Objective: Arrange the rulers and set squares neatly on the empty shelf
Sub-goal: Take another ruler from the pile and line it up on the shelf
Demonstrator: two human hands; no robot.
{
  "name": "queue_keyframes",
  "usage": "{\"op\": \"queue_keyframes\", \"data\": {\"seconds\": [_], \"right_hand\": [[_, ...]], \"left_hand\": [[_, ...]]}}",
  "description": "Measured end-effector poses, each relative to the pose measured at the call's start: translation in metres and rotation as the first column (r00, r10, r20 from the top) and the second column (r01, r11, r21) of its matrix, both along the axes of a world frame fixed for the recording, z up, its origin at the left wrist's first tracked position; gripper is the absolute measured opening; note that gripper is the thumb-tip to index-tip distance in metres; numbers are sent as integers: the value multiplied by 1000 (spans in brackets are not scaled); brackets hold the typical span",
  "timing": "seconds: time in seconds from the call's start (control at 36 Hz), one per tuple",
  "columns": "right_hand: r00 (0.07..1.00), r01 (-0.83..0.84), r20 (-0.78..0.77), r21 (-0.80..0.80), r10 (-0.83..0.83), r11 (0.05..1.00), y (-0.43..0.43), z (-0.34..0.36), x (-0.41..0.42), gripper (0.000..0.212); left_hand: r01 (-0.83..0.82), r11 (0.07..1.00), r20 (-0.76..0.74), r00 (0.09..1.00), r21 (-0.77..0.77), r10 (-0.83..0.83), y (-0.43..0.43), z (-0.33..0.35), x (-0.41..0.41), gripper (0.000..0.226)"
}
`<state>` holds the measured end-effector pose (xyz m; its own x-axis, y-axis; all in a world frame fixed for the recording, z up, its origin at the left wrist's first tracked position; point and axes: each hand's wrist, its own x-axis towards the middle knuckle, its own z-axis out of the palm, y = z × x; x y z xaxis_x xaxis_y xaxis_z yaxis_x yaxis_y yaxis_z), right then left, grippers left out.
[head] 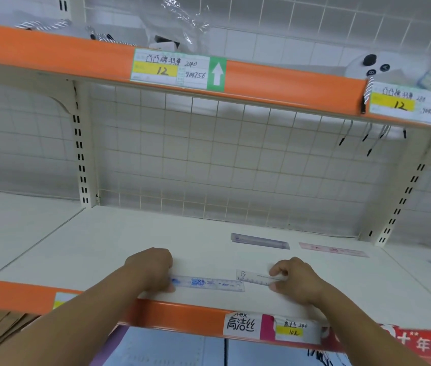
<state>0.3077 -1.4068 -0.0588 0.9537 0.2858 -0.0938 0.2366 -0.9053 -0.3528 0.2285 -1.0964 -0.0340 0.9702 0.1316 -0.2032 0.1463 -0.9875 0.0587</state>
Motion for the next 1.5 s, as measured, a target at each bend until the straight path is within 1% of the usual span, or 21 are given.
{"op": "queue_keyframes", "data": {"seconds": [0.25,0.42,0.47,0.53,0.61,0.72,0.78,0.83,0.89,0.94,1.03,1.14,1.22,1.36,1.5], "right_hand": [[1000,-13,15,18,12,1000,1,0,0,28],[1000,-26,-6,-11,26,1000,3,1,1,25],[999,-40,-8,-37,40,999,5,2,1,21],[999,-52,-14,-60,51,997,6,3,2,15],[998,-55,-23,-81,53,995,7,3,3,16],[999,-43,-32,-85,40,995,8,4,3,27],[999,-41,-24,-75,40,996,8,3,3,26],[999,-38,-20,-67,37,997,7,1,3,18],[999,-41,-33,-61,39,997,7,1,3,21],[999,-46,-31,-52,45,998,6,1,4,20],[998,-54,-21,-46,54,997,6,1,5,16],[999,-49,20,-34,49,998,5,-1,8,26],[998,-56,9,-42,56,998,5,-3,10,25],[999,-46,-12,-95,45,994,9,-6,17,38],[997,-77,2,-129,78,989,15,3,20,34]], "left_hand": [[-79,996,-89,993,49,83,18,1,-1,58],[-105,992,-119,987,69,112,25,1,2,65],[-103,992,-117,987,72,111,24,2,2,65],[-98,992,-116,987,78,107,22,3,2,63],[-88,992,-120,988,89,99,21,4,3,55],[-77,991,-112,990,107,89,21,3,5,52],[-76,991,-115,989,115,89,22,2,6,53],[-85,989,-124,987,125,100,23,2,7,55],[-106,984,-128,984,142,124,24,3,6,62],[-126,981,-136,980,147,146,25,3,4,68],[-127,981,-137,980,144,147,26,3,3,69],[-127,981,-129,981,150,147,25,3,4,71],[-123,980,-132,981,157,144,24,4,3,71],[-115,980,-150,979,160,139,23,5,5,69],[-92,979,-158,980,183,122,20,8,6,69]]}}
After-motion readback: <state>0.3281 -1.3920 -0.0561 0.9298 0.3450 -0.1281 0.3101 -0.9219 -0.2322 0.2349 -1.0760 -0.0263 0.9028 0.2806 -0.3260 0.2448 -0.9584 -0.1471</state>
